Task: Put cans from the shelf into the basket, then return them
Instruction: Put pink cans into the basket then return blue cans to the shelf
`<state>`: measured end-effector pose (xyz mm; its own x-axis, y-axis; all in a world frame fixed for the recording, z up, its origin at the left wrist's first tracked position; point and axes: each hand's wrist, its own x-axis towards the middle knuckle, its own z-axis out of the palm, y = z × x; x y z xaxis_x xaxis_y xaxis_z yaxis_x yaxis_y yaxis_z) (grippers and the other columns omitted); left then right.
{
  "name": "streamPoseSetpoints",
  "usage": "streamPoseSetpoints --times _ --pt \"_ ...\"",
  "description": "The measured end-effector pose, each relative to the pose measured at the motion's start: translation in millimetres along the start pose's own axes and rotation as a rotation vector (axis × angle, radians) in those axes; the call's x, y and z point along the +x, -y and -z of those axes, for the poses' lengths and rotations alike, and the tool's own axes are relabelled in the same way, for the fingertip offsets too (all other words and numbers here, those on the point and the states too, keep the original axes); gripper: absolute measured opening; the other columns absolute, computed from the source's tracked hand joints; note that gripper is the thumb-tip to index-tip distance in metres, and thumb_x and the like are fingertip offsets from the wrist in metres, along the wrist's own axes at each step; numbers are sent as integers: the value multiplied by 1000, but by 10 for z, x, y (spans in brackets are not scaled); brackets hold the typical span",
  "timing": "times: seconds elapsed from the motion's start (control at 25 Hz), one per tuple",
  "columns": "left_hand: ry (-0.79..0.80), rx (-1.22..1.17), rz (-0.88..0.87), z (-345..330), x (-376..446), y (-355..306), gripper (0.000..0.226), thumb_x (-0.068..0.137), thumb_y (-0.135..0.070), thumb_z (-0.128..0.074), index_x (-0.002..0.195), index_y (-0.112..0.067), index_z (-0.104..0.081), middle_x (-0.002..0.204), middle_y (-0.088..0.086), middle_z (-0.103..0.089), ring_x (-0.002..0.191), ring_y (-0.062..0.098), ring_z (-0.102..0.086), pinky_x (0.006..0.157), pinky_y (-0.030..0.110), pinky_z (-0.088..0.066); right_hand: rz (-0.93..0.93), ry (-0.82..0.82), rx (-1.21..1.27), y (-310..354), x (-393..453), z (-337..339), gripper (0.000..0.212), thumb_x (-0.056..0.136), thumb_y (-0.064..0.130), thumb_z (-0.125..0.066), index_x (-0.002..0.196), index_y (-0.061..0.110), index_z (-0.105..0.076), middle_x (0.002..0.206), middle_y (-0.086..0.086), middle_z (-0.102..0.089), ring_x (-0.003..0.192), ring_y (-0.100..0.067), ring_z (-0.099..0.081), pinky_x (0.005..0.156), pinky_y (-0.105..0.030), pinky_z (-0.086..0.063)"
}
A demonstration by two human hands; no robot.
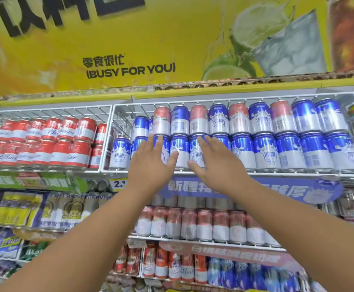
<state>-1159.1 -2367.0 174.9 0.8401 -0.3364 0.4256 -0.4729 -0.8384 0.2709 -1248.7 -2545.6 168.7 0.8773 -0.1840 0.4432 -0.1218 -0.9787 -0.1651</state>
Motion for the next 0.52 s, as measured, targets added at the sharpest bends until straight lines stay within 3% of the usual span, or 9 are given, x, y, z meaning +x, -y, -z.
streamPoseSetpoints --times 0.28,0.52 --pt "-3 -68 -58 -10 902 147 77 97 -63 -36 160 -21 -24 167 5 -22 153 25 -21 121 45 -27 -150 -33 26 47 807 113 81 95 65 -39 157 17 -18 163 -4 -23 150 -21 -18 113 -43 -36" --pt "24 -140 -39 -83 1331 226 74 99 -59 -37 159 -17 -26 167 3 -22 153 24 -20 119 43 -26 -281 -82 98 50 1322 94 70 94 60 -47 145 13 -38 144 -12 -47 135 -30 -39 102 -44 -42"
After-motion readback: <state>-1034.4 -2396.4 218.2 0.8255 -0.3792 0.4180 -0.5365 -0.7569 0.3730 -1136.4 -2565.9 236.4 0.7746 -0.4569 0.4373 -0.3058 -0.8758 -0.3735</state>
